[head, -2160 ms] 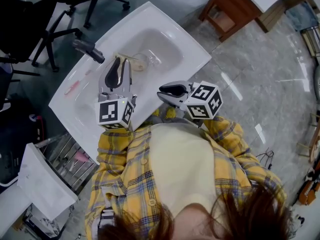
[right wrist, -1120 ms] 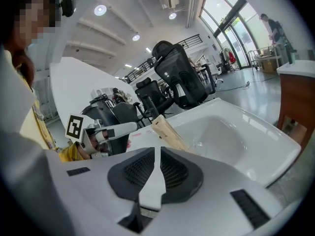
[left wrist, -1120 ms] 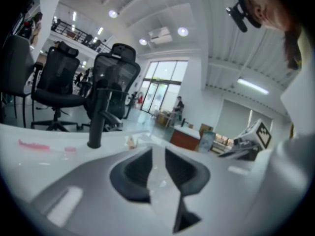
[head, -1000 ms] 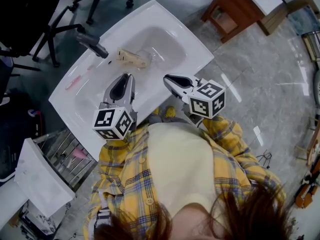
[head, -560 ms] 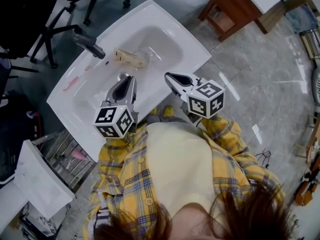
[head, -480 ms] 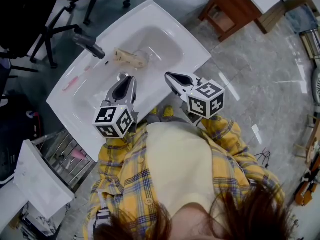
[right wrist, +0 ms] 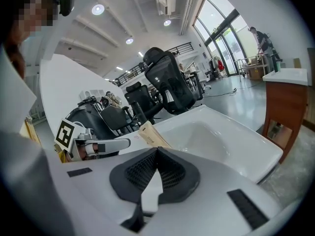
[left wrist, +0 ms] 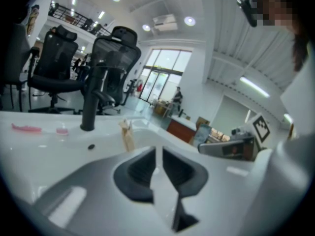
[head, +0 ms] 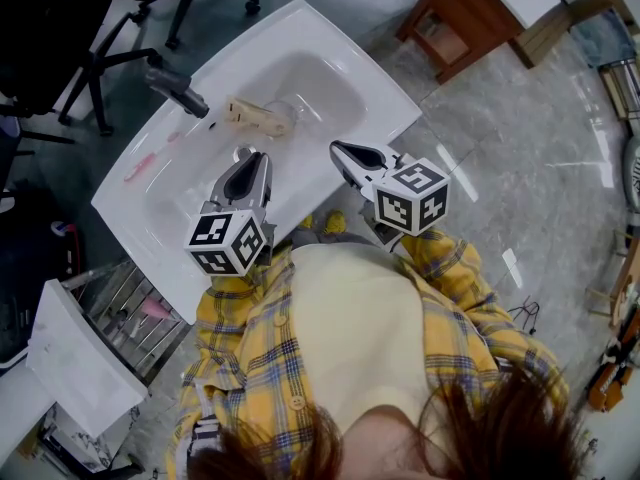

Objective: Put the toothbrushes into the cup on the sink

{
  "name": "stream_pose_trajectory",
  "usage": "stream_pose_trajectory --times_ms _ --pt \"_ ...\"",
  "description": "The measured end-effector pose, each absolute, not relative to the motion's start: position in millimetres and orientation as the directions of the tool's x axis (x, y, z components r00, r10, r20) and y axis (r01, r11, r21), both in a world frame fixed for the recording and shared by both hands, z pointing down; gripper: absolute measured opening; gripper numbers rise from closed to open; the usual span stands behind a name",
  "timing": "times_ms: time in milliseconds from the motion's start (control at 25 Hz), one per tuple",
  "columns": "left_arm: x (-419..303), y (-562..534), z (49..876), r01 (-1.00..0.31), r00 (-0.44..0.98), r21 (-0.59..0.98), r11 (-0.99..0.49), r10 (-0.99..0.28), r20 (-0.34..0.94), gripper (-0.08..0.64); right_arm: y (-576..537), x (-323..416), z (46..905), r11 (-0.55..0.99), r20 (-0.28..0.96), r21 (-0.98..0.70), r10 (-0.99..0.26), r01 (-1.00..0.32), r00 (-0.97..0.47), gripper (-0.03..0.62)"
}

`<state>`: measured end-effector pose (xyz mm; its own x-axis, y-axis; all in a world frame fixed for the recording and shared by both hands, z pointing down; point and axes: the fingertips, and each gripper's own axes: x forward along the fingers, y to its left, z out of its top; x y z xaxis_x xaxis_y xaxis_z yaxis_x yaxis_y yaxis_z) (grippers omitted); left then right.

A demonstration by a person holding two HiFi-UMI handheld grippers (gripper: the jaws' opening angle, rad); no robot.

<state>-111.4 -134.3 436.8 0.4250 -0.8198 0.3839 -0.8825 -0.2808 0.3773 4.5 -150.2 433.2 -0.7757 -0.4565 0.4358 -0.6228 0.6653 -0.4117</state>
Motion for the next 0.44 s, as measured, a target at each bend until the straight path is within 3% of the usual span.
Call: stream_pose_trajectory --times_ms 440 --pt "-112.5 -138.8 437.7 -0.882 0.421 0.385 -0.273 -0.824 0.379 0.044 -154.2 4.7 434.2 0.665 0.440 -0.406 -0.460 -0.627 -0.772 0.014"
